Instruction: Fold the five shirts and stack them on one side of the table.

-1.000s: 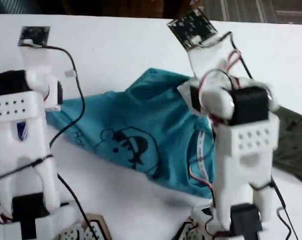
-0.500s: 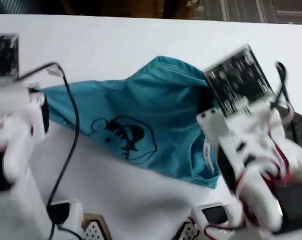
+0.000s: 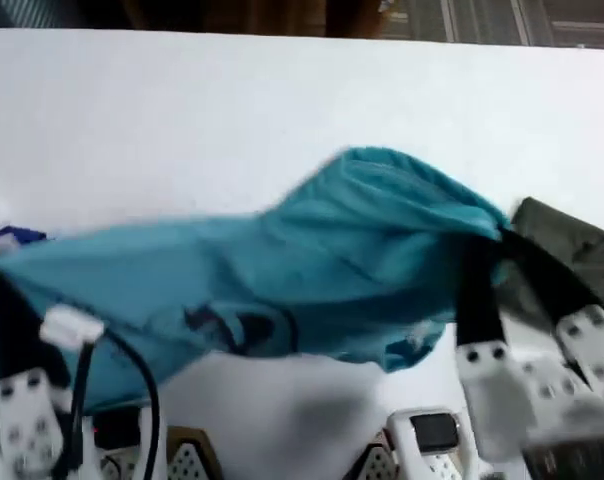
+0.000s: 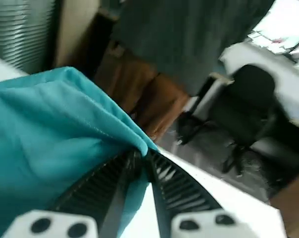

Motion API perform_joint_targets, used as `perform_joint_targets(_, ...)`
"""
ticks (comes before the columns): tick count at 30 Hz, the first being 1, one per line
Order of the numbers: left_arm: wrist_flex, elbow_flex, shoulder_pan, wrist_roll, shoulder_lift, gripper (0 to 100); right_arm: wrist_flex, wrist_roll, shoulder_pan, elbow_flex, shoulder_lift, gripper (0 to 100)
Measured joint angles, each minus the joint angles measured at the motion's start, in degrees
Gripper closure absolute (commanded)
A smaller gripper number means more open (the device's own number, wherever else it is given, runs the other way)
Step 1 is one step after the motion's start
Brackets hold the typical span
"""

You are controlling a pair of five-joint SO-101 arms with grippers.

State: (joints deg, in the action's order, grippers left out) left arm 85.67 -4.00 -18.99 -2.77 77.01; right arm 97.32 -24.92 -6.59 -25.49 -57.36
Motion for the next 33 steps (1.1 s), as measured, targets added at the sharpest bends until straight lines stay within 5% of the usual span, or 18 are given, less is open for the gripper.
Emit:
perform_joint_targets(11,-1.23,0.62,-6.95,0.00,3.96,97,-3.96,0.00,8.00,-0.35,-3.87,98.0)
perform_joint_targets(21,-13.98,21.10,-5.63,0.00,3.87,97,-12.92,3.52,7.91,11.16,0.09,98.0)
perform_joint_targets(33,-35.69,47.56,2.11,0.00,3.69,97,-27.16,4.66,-2.99,26.20,12.66,98.0)
